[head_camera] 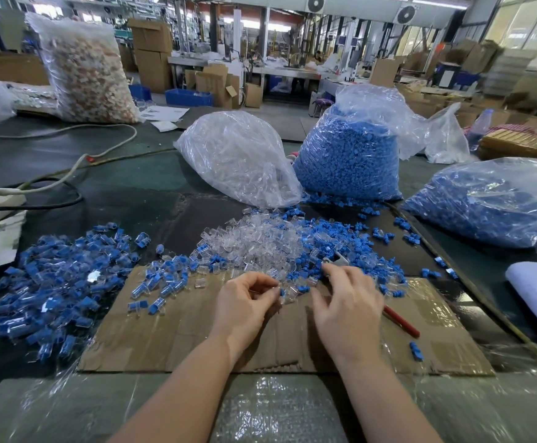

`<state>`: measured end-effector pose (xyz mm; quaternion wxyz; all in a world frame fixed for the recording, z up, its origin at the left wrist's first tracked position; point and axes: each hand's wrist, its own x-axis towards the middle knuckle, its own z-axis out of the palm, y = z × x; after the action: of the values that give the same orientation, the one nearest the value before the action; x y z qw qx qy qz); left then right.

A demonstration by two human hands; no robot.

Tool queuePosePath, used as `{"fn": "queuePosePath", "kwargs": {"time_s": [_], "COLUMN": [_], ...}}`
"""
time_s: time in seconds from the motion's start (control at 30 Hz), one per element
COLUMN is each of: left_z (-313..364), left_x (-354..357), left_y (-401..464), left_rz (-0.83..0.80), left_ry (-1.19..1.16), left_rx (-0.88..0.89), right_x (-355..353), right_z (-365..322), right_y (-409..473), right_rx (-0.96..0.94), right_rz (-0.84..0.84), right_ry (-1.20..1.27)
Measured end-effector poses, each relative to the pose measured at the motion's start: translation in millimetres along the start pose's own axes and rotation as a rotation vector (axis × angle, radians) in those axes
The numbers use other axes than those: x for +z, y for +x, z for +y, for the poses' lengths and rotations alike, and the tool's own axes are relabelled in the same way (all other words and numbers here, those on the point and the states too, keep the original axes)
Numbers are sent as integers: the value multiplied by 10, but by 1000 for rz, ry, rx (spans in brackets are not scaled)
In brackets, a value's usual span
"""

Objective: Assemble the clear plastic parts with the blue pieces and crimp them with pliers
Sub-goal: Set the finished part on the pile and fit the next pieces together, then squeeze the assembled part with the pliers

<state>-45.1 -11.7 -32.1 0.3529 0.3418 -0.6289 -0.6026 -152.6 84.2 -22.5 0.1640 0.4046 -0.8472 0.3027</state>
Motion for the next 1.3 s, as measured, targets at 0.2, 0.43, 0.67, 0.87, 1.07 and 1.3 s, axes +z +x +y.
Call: {"fn": "queuePosePath", "kwargs": {"time_s": [0.2, 0.43, 0.67, 0.87, 1.07, 1.3], "left_z": [-6, 7, 7, 11, 35, 20], "left_x": [-14, -42, -37, -36, -36, -39], "left_y": [33, 57, 138, 171, 153, 163], "left_rz": [13, 23, 84, 138, 148, 173], "left_ry": [-179, -262, -303, -378, -383, -387], "left_rx": [-85, -122, -157, -186, -171, -195], "right_x": [-148, -233, -383, -396, -572, -636], "right_z": [199, 115, -133, -282, -309, -370], "right_y": [133, 176, 191, 150, 206, 222], "right_rx": [389, 251, 132, 125, 152, 137], "right_rz": [-445, -408, -640, -777, -913, -1007], "right_ry": [-455, -448, 31, 216, 332, 331]}}
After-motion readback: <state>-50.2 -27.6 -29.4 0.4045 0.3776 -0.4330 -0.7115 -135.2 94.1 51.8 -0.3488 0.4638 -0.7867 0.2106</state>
